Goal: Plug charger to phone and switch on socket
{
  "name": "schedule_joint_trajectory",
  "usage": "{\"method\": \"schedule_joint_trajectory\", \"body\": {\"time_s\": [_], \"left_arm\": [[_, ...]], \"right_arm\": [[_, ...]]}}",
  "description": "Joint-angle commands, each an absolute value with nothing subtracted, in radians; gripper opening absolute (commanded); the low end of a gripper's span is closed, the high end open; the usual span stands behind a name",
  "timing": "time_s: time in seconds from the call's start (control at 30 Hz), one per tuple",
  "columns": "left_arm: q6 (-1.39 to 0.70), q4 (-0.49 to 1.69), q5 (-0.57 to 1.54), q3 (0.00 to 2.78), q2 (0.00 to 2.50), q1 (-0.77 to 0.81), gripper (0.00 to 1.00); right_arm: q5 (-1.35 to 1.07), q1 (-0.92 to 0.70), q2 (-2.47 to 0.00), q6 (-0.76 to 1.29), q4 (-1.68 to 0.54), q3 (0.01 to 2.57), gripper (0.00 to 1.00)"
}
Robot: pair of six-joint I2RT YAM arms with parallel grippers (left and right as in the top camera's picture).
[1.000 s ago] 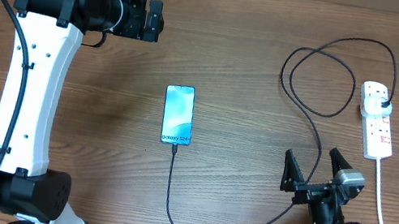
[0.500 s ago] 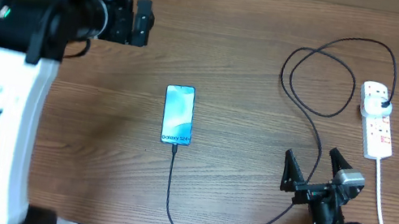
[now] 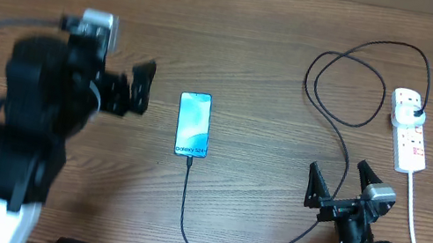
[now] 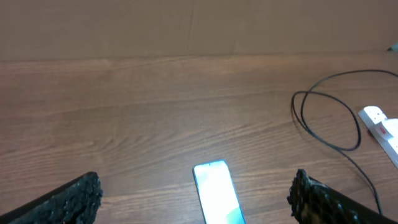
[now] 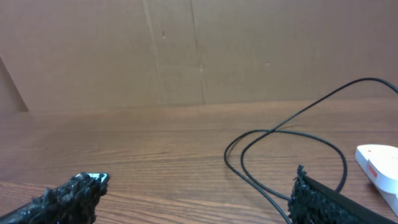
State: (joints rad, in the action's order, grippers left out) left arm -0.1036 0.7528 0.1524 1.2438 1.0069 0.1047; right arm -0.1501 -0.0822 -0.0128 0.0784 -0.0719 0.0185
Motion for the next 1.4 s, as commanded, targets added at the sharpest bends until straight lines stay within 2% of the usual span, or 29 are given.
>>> {"method": "schedule_joint_trajectory", "body": {"time_s": [0.0, 0.33, 0.77, 1.37], "left_arm": [[-0.096, 0.660, 0.147, 1.068, 0.843, 0.110, 0.99], [-0.088, 0.438, 0.146, 0.674, 0.524, 0.110, 1.00], [-0.029, 0.262, 0.129, 0.380, 0.271, 0.110, 0.99], [-0.021, 0.013, 0.070, 0.120, 0.100, 0.110, 1.00]], "right_arm": [[-0.150, -0.090, -0.003, 0.081, -0.068, 0.008, 1.00], [-0.150, -0.090, -0.003, 0.081, -0.068, 0.008, 1.00], [-0.150, -0.090, -0.003, 0.081, -0.068, 0.008, 1.00], [-0.150, -0.090, -0.003, 0.081, -0.068, 0.008, 1.00]]}}
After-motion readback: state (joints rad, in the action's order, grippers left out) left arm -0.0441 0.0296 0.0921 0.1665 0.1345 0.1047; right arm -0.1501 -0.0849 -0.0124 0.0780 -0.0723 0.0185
